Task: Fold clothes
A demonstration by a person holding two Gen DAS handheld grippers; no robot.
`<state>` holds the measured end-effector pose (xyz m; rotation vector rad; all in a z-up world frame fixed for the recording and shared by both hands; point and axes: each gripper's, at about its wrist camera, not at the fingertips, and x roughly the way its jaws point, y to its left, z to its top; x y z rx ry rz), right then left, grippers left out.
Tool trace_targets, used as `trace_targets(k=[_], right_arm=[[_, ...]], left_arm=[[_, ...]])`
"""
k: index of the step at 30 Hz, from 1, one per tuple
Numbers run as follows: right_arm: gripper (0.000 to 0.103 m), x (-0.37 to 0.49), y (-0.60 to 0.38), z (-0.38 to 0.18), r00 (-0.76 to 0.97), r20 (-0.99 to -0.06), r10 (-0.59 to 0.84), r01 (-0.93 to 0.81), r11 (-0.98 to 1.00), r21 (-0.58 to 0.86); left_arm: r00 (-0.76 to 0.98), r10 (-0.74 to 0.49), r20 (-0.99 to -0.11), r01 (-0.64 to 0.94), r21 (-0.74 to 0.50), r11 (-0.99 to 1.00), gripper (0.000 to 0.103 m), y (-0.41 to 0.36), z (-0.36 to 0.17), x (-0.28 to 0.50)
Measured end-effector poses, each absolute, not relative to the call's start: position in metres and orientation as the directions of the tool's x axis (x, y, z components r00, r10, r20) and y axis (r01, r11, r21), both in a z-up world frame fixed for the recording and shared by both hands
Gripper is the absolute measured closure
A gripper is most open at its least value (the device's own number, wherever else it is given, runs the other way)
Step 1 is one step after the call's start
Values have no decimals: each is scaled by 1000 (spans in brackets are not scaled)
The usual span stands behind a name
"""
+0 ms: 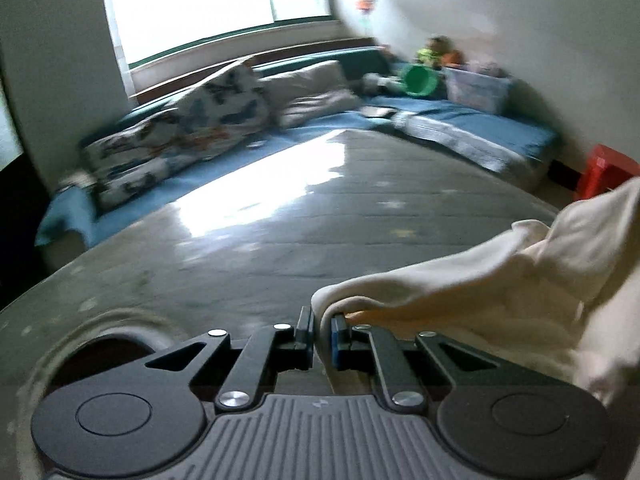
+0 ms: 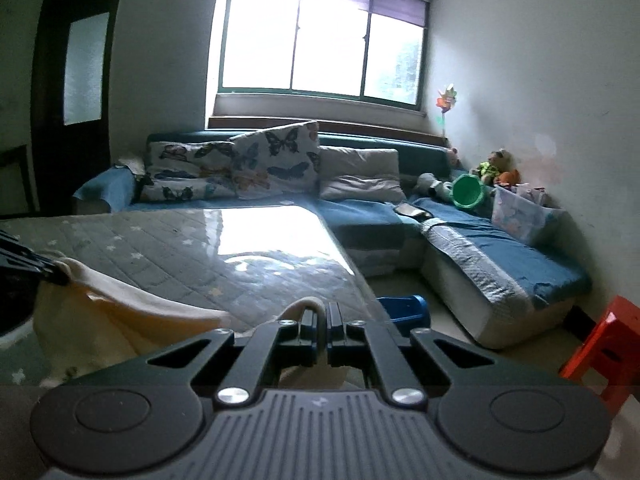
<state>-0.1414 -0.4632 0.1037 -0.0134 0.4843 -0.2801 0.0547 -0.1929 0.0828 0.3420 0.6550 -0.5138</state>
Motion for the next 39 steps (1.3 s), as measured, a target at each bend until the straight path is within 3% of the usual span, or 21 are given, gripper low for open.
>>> trace_targets(k=[10,13,15,18,26,29,33,39], right_arm=[[99,-91,-420,103,877,-458,-144,147,989,-30],[92,-76,-404,93,861,-493,-120,114,993,-43],[81,-70,-394,87,850,-516,-108,93,994,-56],[78,-69,-381,82,836,-541,-91,60,995,-74],[57,-99,-383,82,804,-585,-103,53,993,-101],[57,-112,-394,81,787,-611,-86,59,996,-65],[53,-129,-399,81,776,-627,-69,55,998,-41],[54,-139,-413,86,781,-621,-65,83,997,0]], left_arm=[[710,-181,-680,331,97,939,94,-54,91,68],[687,-150,-711,307,97,947,90,-25,80,59],[673,-129,-729,291,99,952,89,-13,72,55],[664,-120,-738,278,94,956,69,0,62,43],[706,-159,-691,325,116,939,66,7,63,5],[726,-165,-668,327,124,937,57,12,66,-3],[719,-166,-675,324,115,939,55,18,64,-6],[714,-165,-680,315,101,944,54,22,64,-9]])
